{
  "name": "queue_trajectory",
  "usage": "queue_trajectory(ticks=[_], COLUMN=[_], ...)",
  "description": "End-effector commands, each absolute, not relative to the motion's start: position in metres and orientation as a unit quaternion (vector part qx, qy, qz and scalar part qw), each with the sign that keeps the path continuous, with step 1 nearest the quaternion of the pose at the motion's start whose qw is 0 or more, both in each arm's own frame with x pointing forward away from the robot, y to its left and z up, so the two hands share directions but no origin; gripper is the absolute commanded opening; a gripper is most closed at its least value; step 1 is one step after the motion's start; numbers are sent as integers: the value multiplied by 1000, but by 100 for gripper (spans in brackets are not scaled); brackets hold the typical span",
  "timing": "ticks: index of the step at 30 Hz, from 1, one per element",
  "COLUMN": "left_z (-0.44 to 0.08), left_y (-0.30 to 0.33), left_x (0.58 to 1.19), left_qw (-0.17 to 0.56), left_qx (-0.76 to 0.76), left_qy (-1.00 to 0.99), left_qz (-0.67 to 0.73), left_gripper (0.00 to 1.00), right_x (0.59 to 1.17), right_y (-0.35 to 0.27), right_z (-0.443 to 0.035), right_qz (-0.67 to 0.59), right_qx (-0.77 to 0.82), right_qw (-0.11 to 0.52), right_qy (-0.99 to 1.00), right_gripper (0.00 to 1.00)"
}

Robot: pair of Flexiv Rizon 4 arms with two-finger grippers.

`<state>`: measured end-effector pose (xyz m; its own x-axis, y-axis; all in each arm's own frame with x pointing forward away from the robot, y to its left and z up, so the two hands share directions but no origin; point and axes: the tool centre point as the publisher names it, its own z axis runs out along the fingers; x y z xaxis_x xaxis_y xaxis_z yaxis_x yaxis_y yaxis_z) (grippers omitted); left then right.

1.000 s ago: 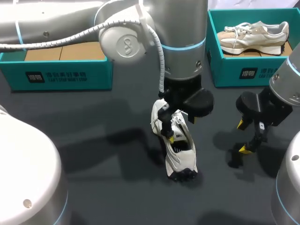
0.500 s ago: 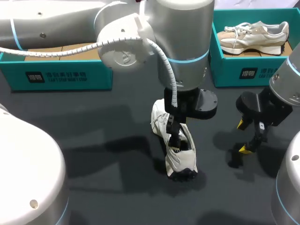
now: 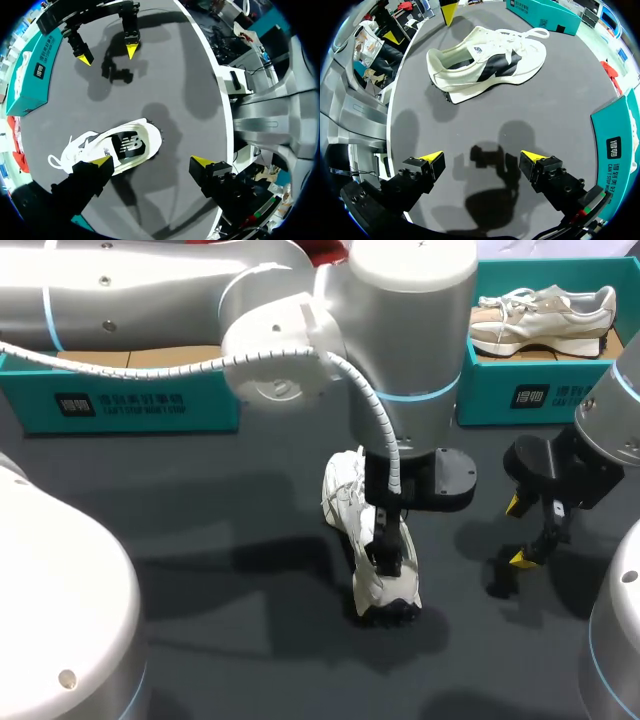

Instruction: Take the shoe out of the shoebox, open the shoe tongue, remove and reinsert the insole, then place the shoe into the shoebox

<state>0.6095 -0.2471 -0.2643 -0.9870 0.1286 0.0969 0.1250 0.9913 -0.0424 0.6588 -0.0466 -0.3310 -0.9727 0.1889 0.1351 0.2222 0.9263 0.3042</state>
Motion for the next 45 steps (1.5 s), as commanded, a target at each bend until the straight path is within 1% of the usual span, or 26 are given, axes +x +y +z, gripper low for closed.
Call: queue_trajectory(ticks=[1, 11, 23, 30, 38, 45], left_z=[-283, -312, -331, -343, -354, -366], left_y=[-259, -268, -266, -263, -260, -261], left_x=[610, 599, 583, 581, 580, 580], left_qw=[46, 36, 28, 35, 30, 26], left_qx=[-39, -16, 18, 37, 57, 67], left_qy=[-998, -999, -999, -998, -997, -997], left_qz=[12, 23, 28, 36, 43, 36], left_gripper=[100, 100, 100, 100, 92, 87], right_x=[657, 657, 657, 657, 657, 657], right_y=[-46, -46, -46, -46, -46, -46], right_z=[-332, -332, -332, -332, -332, -332], right_qz=[-160, -160, -160, -160, -160, -160], right_qx=[-105, -105, -105, -105, -105, -105], right_qw=[50, 50, 50, 50, 50, 50], right_qy=[-980, -980, -980, -980, -980, -980], right_gripper=[100, 100, 100, 100, 100, 100])
